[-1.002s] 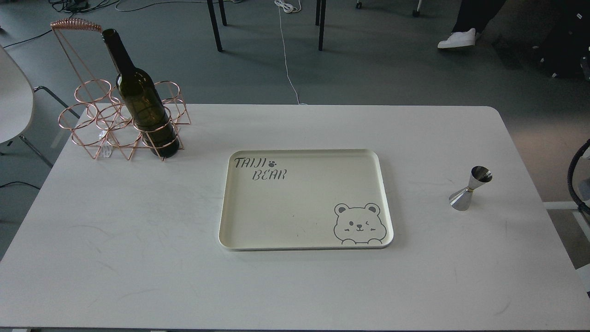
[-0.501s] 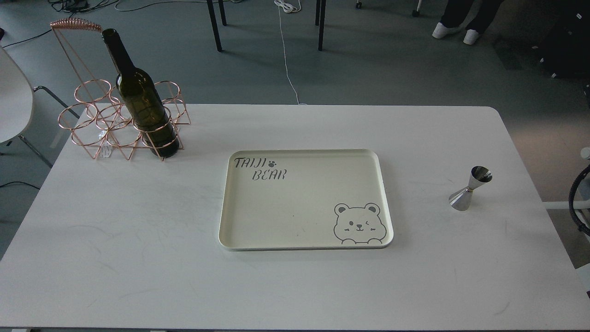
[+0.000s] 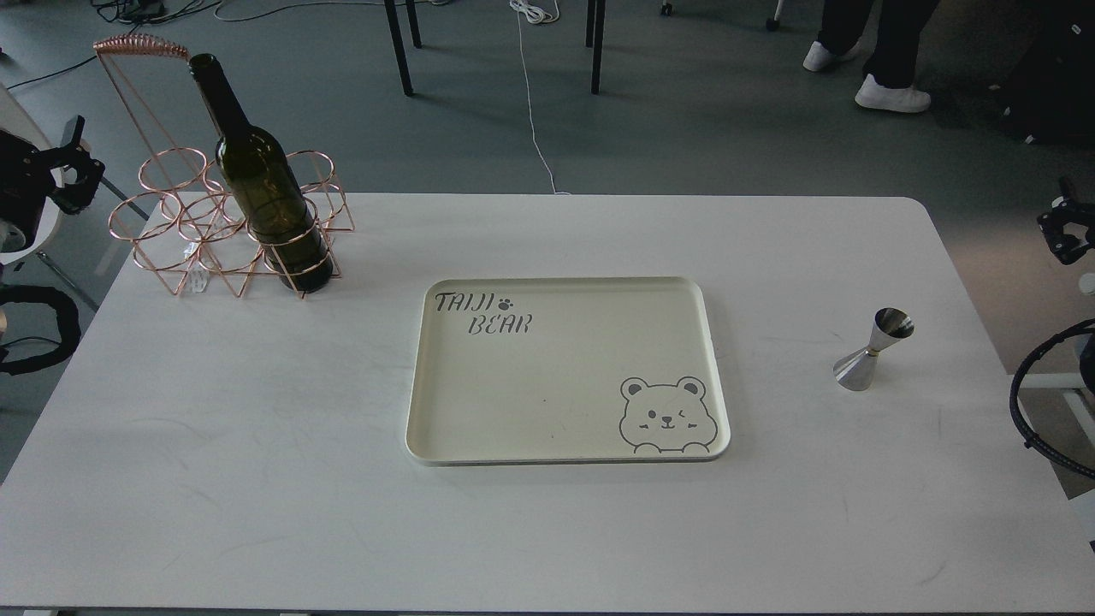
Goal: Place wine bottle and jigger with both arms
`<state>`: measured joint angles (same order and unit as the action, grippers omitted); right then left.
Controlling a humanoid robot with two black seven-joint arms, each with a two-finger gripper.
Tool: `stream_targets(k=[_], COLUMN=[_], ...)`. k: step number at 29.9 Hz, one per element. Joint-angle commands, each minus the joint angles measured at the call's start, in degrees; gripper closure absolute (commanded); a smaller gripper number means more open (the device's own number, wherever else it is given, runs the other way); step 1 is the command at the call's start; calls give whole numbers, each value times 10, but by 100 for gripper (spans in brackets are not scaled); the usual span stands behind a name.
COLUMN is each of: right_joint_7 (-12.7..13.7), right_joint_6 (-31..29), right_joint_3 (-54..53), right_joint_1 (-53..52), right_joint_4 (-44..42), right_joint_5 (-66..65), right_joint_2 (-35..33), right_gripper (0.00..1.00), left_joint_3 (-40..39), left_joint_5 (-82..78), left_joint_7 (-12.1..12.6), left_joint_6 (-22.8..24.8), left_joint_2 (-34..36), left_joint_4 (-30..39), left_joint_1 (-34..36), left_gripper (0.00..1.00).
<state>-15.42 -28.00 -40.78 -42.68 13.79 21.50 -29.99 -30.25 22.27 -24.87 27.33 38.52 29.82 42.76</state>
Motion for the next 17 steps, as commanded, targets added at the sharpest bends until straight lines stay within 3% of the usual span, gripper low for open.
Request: stream_targets(k=[1,17], right_joint_7=[0,0], right_joint_6=[0,0], right_joint_3=[5,11], right_joint_1=[12,18], right_joint_4=[0,5], right_joint_5=[-1,-4], right_joint_2=[6,12], right_gripper=[1,1], left_joint_3=[-15,-16], left_joint_5=[0,-1], left_joint_7=[0,0], left_joint_6=[0,0], left_joint_2=[-9,-28], left_joint_4=[0,4], left_joint_1=[-13,-18], left_gripper=[1,1])
